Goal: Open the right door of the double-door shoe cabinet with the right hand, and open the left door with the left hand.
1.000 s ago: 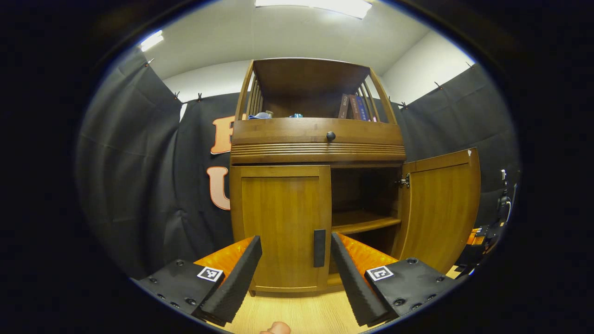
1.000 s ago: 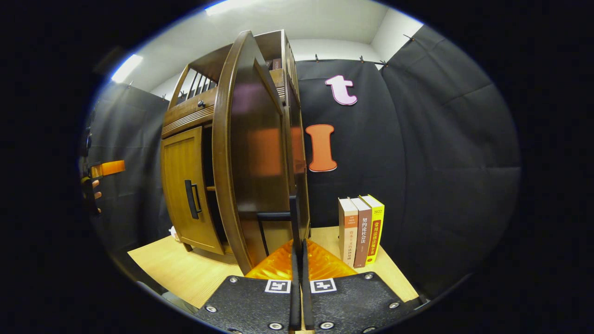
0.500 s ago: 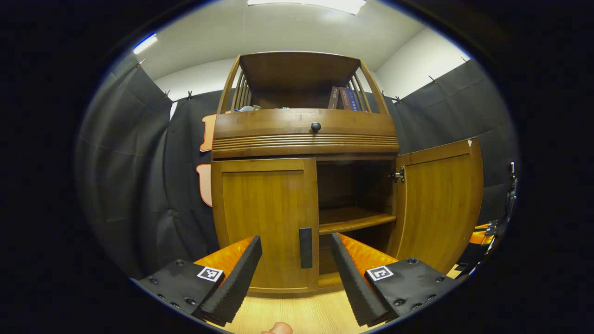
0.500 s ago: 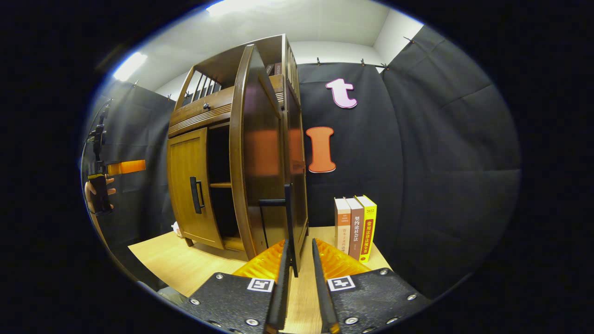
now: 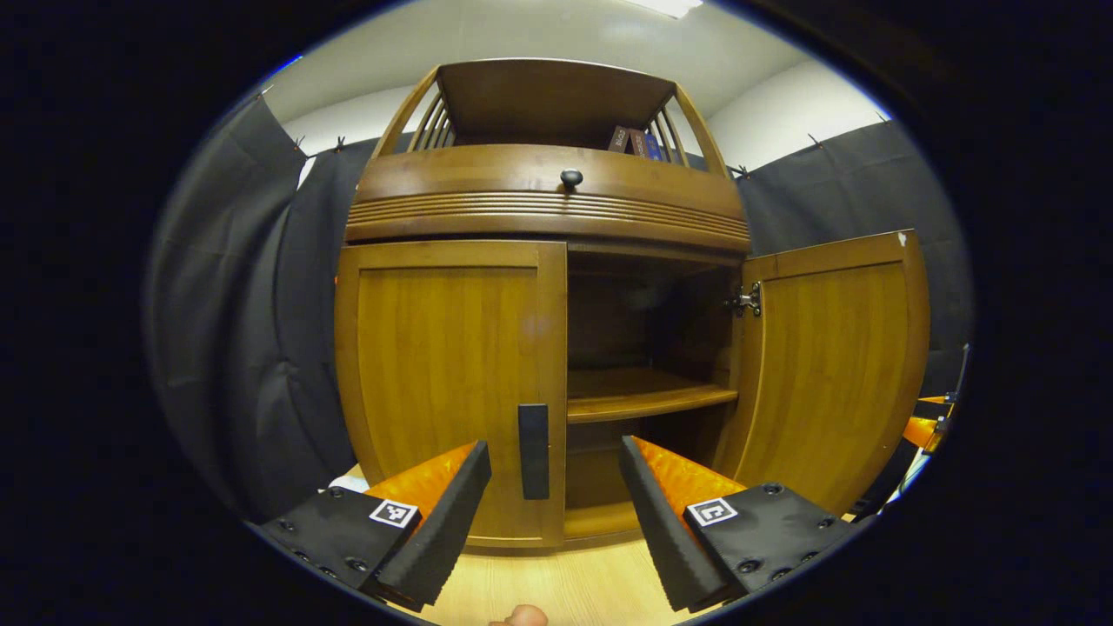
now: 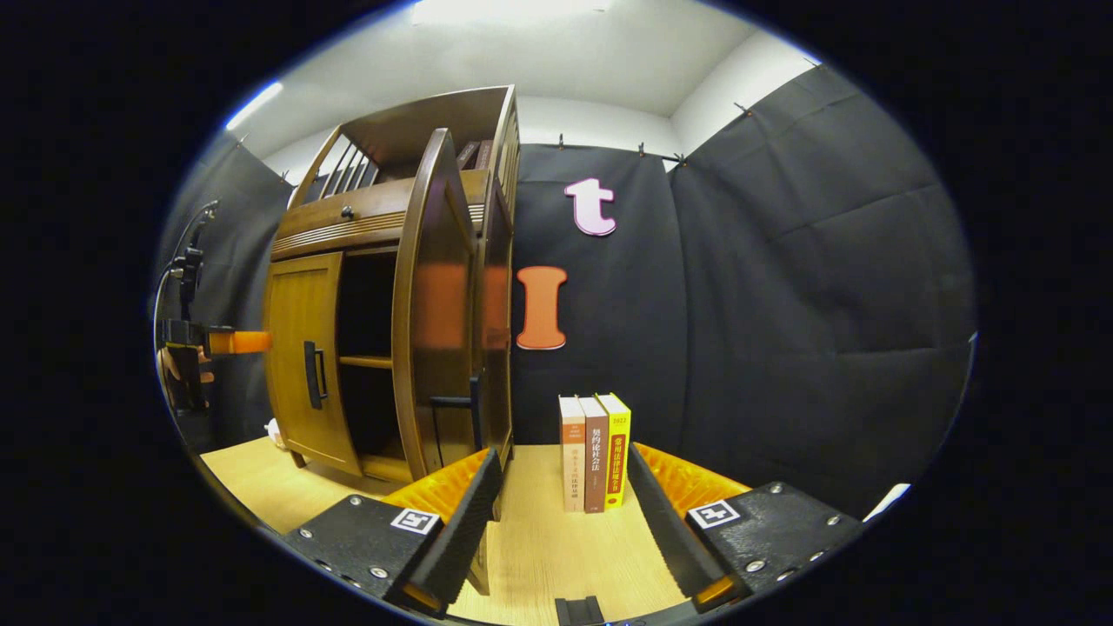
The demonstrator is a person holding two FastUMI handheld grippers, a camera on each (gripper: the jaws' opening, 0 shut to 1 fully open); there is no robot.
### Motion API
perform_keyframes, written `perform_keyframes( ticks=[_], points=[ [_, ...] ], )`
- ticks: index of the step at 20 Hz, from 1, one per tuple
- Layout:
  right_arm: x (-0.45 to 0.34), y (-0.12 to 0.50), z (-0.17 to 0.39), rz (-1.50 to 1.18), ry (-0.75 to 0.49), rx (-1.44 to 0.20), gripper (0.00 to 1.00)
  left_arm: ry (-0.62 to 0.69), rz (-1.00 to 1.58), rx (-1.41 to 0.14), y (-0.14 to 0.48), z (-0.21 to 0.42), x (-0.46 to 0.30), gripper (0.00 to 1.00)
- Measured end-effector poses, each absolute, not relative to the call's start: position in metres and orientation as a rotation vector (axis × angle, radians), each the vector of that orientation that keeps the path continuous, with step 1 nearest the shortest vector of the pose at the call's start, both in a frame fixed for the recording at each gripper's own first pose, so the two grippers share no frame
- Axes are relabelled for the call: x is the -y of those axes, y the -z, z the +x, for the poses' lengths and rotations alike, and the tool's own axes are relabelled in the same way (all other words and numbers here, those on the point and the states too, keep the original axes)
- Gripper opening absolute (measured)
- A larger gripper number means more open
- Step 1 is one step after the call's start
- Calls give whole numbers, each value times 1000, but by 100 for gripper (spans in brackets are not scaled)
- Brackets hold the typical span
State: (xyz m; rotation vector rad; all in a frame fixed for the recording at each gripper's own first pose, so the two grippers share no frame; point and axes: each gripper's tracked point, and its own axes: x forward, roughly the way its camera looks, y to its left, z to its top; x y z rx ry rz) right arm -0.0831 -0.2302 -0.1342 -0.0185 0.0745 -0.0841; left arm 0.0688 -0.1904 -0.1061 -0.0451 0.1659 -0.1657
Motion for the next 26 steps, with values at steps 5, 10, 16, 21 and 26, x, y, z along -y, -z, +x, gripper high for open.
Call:
perform_keyframes(
  ticks=[5,10,16,21,26],
  points=[
    [243,129,-87,-12,152,-54,92,170,-75,-173,128,95,197,93],
    [262,125,-89,-16,224,-22,92,184,-105,-209,158,131,203,93],
    [263,134,-83,23,221,-25,92,146,-93,-231,188,167,191,92],
    [260,141,-78,25,212,-44,92,145,-80,-228,199,177,191,78],
    [260,138,-78,6,218,-28,92,120,-70,-227,205,187,185,51]
  ],
)
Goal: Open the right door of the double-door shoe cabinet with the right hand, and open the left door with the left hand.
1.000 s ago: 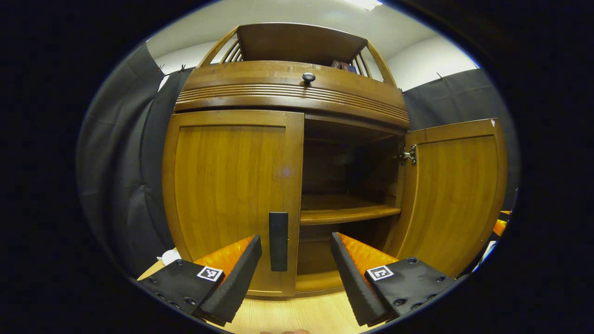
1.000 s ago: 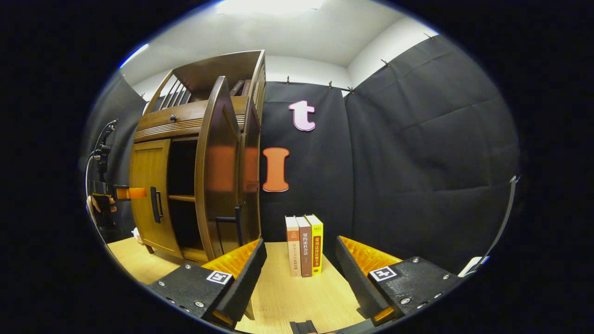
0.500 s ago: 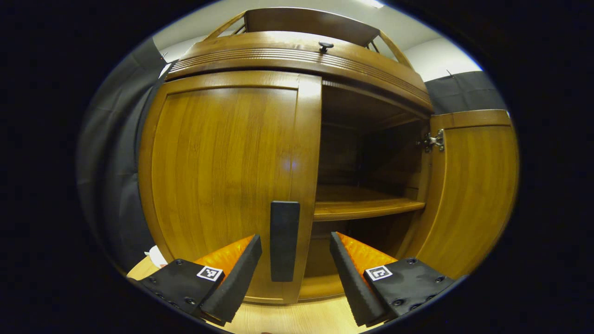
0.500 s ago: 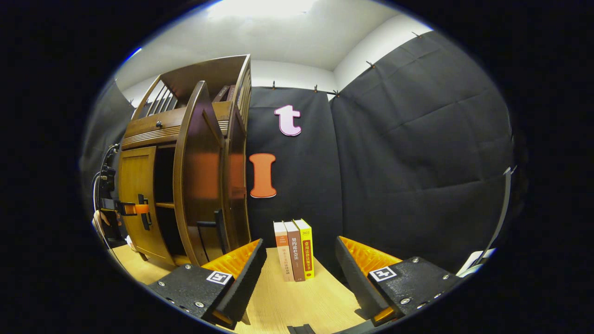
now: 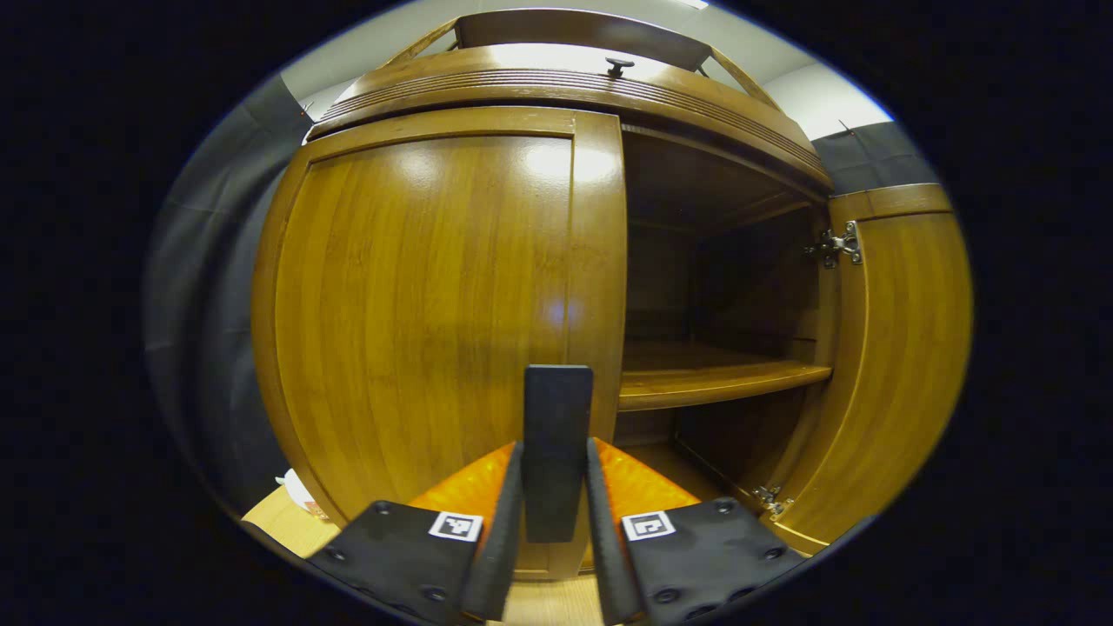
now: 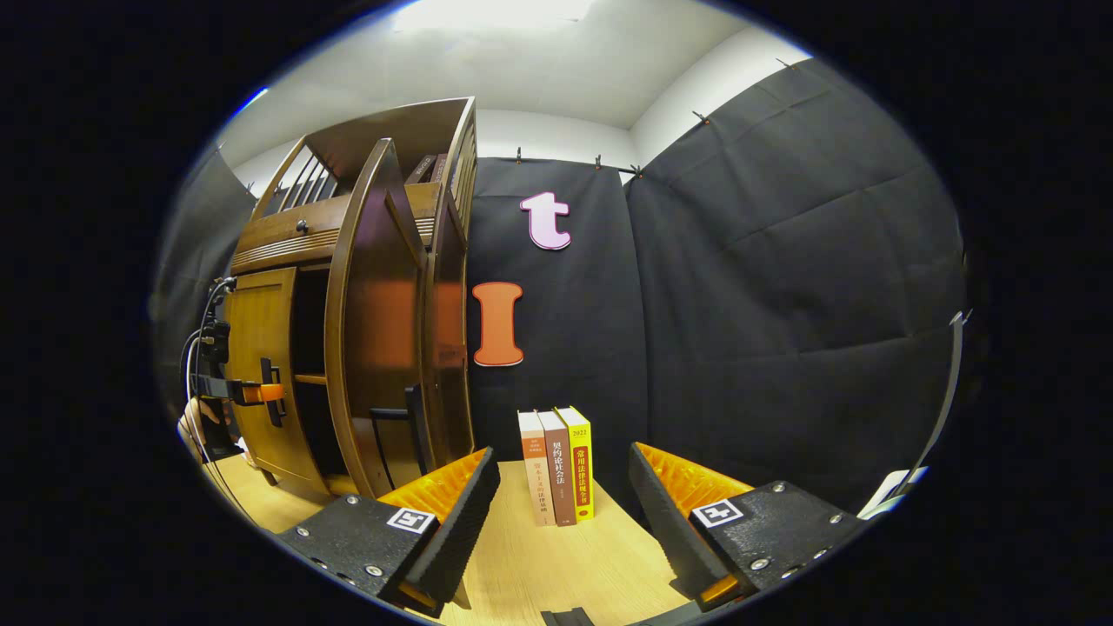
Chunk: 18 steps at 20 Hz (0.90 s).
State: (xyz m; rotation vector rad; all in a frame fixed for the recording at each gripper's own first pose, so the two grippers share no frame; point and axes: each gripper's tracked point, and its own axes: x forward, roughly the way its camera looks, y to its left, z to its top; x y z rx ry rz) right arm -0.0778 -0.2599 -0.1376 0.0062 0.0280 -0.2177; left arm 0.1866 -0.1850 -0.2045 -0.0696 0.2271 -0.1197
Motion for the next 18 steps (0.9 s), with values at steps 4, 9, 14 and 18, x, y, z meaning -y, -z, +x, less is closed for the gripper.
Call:
perform_keyframes(
  ticks=[4,9,14,18],
  points=[
    [255,136,-82,22,215,-35,92,108,-54,-221,205,186,183,30],
    [249,133,-92,19,219,-36,91,146,-57,-224,201,170,183,24],
    [236,123,-100,27,213,-27,91,203,-73,-238,195,139,178,24],
    [221,113,-107,24,204,-19,91,245,-84,-247,187,114,169,24]
  ],
)
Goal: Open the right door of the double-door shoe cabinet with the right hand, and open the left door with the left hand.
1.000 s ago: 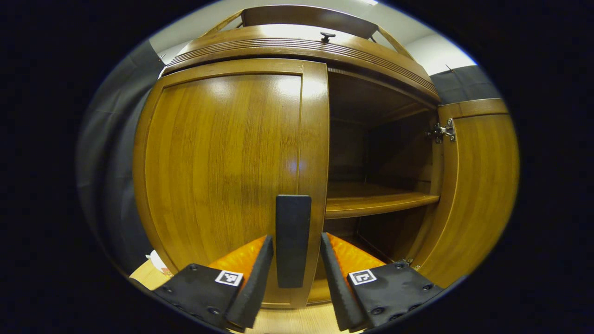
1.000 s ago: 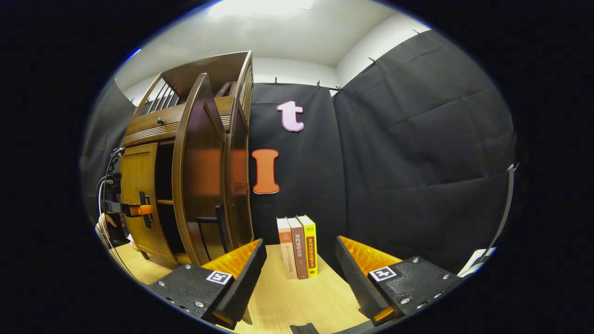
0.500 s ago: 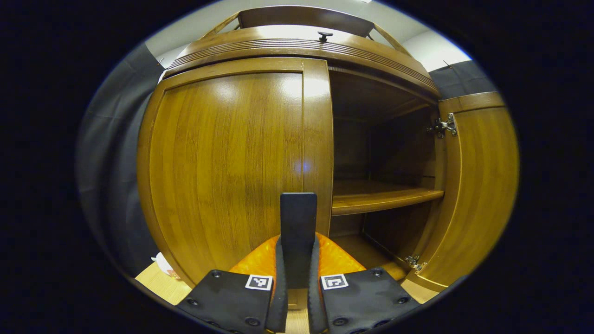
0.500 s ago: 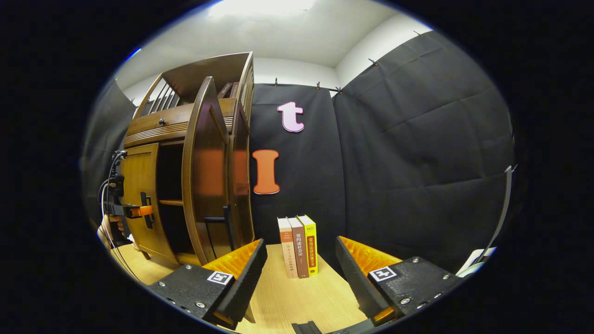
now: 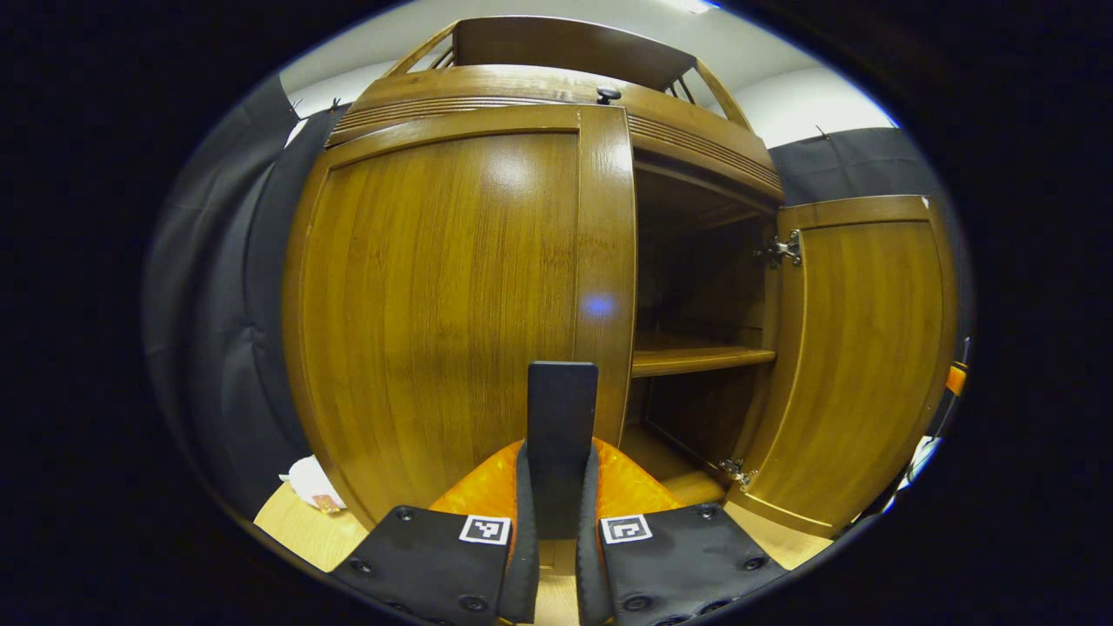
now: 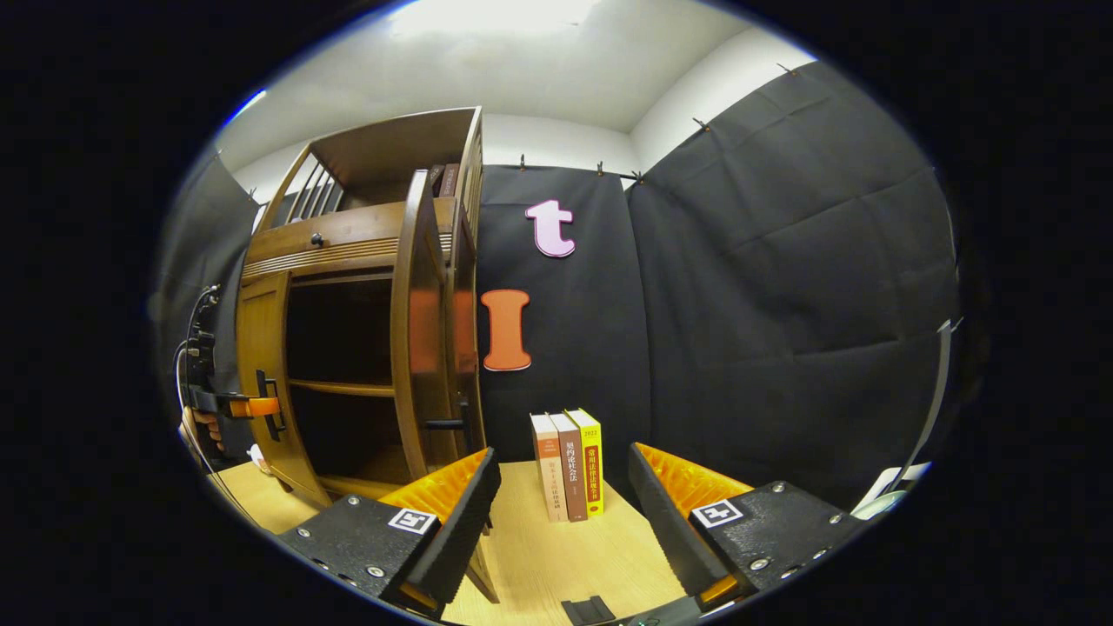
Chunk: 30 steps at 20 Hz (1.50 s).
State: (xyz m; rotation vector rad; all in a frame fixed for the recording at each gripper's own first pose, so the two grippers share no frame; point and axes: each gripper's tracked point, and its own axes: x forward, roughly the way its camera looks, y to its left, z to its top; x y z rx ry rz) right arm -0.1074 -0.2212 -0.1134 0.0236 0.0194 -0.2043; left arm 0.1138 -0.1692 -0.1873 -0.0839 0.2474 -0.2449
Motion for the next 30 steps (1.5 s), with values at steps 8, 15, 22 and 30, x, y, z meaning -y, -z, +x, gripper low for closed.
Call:
perform_keyframes(
  ticks=[8,15,22,30],
  points=[
    [179,98,-112,27,158,-30,91,304,-92,-246,176,67,141,23],
    [139,73,-113,50,111,11,92,326,-64,-233,168,26,99,24],
    [94,64,-105,25,44,11,97,335,-73,-242,157,-5,56,24],
    [55,63,-91,44,-16,-5,97,245,34,-236,150,-20,4,14]
  ],
)
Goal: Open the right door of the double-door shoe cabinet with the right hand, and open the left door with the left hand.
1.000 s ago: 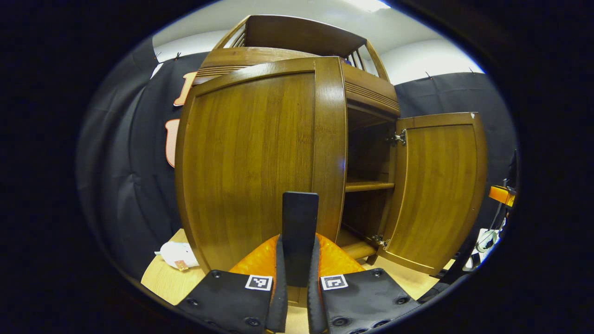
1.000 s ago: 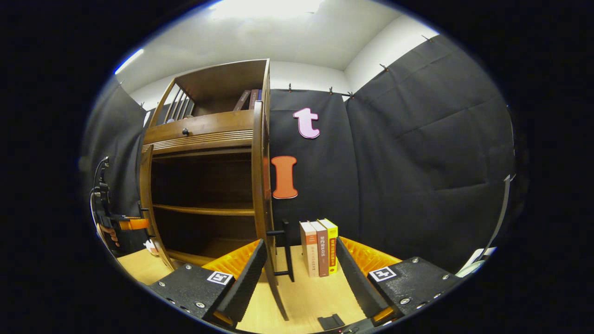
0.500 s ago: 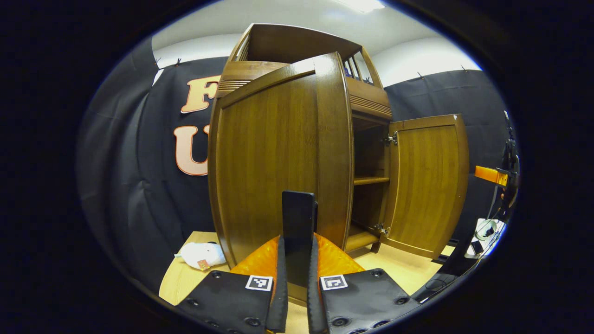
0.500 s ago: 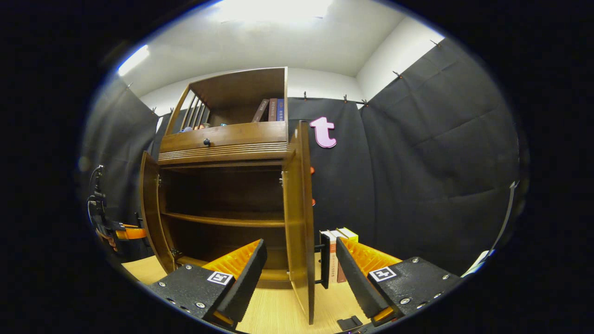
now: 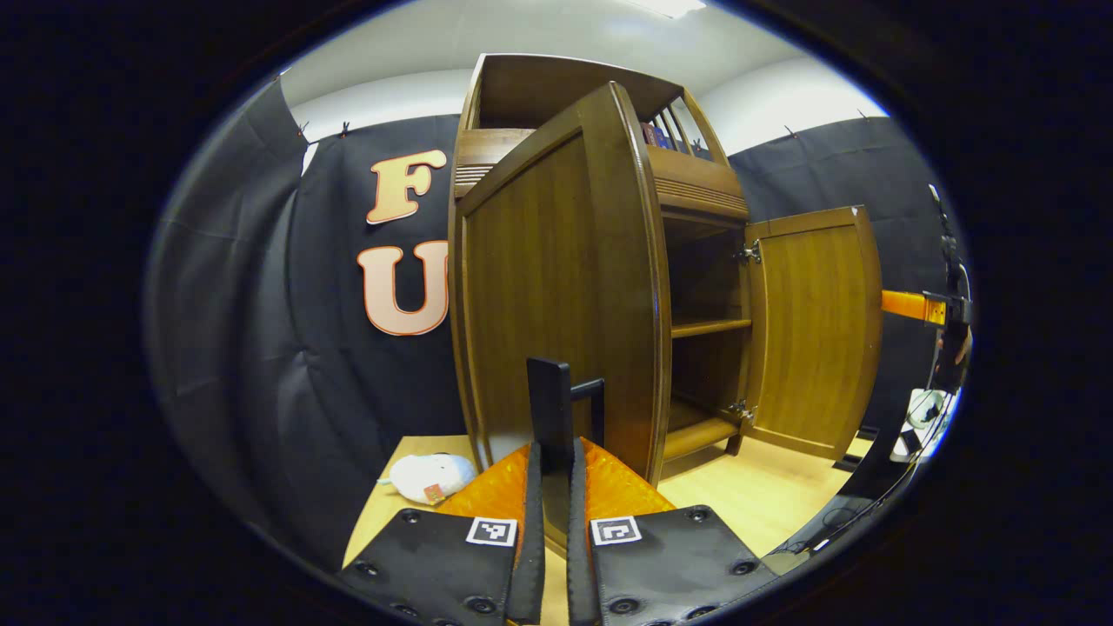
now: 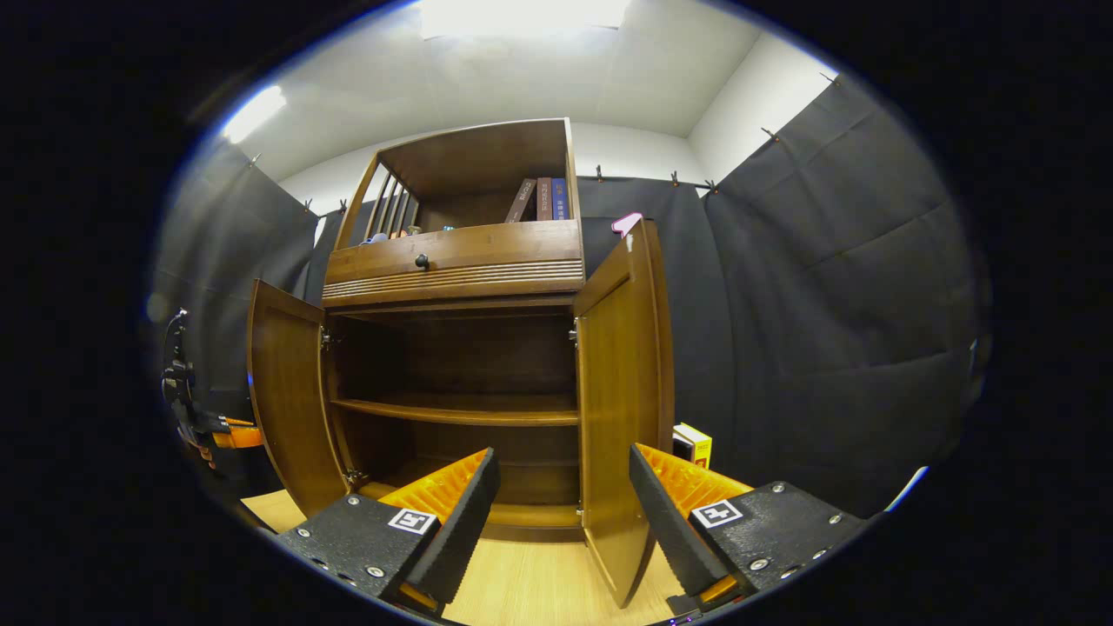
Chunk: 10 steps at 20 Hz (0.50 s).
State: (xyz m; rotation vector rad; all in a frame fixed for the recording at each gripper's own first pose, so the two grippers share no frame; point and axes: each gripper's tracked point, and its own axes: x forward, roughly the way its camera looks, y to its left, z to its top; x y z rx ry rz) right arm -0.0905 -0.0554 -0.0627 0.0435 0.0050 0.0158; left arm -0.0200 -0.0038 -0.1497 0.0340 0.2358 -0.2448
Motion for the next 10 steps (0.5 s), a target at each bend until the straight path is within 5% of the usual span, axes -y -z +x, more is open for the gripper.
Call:
perform_keyframes(
  ticks=[10],
  points=[
    [21,66,-70,59,-64,-17,97,257,-28,-245,153,-25,-36,10]
  ],
)
